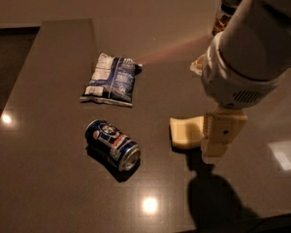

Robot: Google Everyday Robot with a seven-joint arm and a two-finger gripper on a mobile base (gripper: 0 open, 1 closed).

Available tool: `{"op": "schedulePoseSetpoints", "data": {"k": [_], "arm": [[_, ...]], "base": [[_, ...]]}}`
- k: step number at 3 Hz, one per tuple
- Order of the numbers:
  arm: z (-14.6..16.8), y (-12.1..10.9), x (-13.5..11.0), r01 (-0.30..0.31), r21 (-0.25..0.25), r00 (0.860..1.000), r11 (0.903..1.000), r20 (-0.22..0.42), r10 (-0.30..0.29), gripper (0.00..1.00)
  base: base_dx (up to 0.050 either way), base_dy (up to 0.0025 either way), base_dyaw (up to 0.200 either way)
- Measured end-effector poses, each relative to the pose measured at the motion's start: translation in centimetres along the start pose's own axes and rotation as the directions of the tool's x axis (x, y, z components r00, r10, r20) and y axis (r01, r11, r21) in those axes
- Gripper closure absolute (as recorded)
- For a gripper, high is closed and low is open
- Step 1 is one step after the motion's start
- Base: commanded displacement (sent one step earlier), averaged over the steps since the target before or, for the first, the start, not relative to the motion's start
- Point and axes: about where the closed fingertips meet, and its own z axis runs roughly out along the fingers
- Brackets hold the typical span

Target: Place pepsi can upright

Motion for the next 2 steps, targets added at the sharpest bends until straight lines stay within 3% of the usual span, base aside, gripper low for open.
{"op": "schedulePoseSetpoints", "data": {"k": [1, 2], "arm": [[-0.8, -0.2, 0.2, -0.014, 0.024, 0.998, 0.9996, -0.061, 0.016, 0.0], [-0.9, -0.1, 1.3, -0.059, 0.023, 0.996, 0.998, -0.068, 0.061, 0.0]], "base": [[0.0, 0.0, 0.0], [0.0, 0.0, 0.0]]}}
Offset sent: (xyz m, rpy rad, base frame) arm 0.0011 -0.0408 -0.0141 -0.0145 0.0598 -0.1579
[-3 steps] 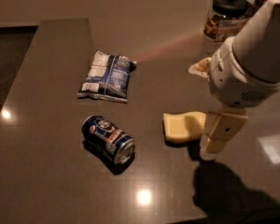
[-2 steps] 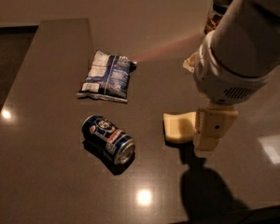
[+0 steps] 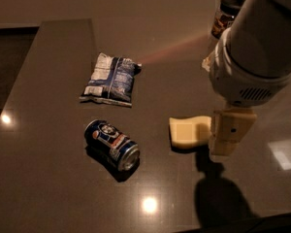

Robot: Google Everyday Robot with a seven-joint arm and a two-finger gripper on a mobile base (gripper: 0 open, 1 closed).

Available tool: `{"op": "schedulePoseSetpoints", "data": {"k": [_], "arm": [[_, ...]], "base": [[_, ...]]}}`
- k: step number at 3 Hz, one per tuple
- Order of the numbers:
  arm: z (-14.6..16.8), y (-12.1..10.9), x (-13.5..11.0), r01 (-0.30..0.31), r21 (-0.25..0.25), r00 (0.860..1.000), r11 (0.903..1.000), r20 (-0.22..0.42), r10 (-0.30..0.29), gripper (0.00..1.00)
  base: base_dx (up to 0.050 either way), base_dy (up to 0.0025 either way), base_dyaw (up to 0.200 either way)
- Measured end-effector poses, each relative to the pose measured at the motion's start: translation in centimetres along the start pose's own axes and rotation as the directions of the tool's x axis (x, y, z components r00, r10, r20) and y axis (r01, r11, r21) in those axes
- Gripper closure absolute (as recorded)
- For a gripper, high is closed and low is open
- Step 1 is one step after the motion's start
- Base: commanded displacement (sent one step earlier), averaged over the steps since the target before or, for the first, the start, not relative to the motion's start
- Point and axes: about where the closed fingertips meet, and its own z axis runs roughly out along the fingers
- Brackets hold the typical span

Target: Place pepsi can upright

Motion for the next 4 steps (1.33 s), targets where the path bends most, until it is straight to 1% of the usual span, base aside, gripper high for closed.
{"op": "schedulePoseSetpoints", "data": {"k": [2, 3, 4], "arm": [[-0.4, 0.3, 1.8, -0.082, 0.006, 0.996, 0.9966, -0.016, 0.082, 0.0], [-1.2, 0.6, 2.7, -0.137, 0.032, 0.989, 0.99, -0.053, 0.139, 0.0], [-1.3, 0.6, 2.7, -0.138, 0.033, 0.989, 0.9899, -0.053, 0.14, 0.0]], "base": [[0.0, 0.0, 0.0], [0.0, 0.0, 0.0], [0.0, 0.0, 0.0]]}}
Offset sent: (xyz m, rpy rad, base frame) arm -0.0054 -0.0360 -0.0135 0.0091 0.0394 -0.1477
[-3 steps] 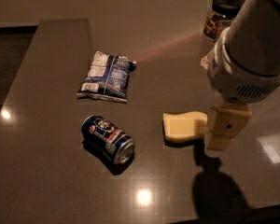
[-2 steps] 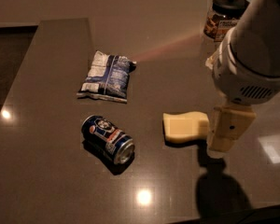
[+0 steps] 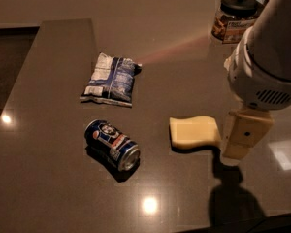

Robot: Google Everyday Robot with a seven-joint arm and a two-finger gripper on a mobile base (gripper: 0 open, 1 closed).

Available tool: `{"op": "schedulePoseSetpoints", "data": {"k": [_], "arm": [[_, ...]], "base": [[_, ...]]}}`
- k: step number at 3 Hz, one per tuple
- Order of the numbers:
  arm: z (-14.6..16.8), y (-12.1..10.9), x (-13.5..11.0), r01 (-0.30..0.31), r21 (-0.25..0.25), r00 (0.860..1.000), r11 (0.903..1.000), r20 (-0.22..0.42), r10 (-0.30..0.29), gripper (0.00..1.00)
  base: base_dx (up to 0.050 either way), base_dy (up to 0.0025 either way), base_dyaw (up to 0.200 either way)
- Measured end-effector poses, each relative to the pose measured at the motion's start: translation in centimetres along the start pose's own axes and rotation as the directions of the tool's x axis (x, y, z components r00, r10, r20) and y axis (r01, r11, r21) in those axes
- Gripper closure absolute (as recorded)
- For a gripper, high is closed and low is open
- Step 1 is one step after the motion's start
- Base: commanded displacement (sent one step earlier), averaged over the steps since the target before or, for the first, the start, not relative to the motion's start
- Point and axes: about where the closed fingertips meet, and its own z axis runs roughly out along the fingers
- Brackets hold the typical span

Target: Place pepsi can upright

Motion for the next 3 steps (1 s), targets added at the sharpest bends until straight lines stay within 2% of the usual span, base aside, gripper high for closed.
{"op": "schedulePoseSetpoints", "data": {"k": [2, 3], "arm": [[-2.1, 0.4, 1.3, -0.098, 0.043, 0.993, 0.9943, -0.055, 0.1, 0.0], [-2.2, 0.4, 1.3, -0.098, 0.043, 0.993, 0.9943, -0.055, 0.1, 0.0]], "base": [[0.0, 0.0, 0.0], [0.0, 0.0, 0.0]]}}
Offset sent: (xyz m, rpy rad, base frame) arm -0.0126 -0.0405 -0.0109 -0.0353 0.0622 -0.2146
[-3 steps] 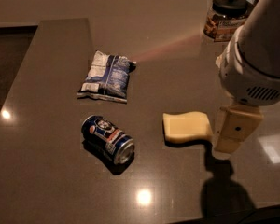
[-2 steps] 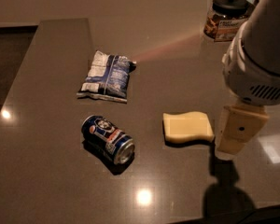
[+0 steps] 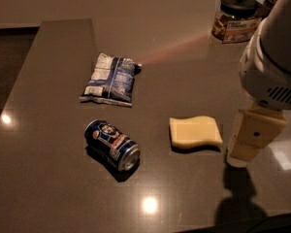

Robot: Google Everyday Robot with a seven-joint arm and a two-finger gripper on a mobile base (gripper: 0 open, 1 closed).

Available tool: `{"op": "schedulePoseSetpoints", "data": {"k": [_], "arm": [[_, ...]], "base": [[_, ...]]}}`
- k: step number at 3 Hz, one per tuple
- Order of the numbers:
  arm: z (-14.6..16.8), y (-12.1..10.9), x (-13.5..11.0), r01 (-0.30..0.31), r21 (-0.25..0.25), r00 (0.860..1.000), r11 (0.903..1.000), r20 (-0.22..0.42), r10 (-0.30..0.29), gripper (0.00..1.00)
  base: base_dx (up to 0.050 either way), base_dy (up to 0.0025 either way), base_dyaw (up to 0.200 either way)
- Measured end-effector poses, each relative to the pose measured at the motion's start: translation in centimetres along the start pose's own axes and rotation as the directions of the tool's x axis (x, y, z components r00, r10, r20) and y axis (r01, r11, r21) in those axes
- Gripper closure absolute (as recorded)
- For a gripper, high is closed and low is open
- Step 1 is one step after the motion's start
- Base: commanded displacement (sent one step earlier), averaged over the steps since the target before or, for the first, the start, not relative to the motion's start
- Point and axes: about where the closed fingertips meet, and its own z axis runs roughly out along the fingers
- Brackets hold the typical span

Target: Place pepsi can upright

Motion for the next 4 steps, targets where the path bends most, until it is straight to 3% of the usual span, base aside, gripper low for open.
{"op": "schedulePoseSetpoints", "data": {"k": [4], "arm": [[0.0, 0.0, 0.0, 0.0, 0.0, 1.0, 1.0, 0.0, 0.0, 0.0]], "base": [[0.0, 0.0, 0.0]]}}
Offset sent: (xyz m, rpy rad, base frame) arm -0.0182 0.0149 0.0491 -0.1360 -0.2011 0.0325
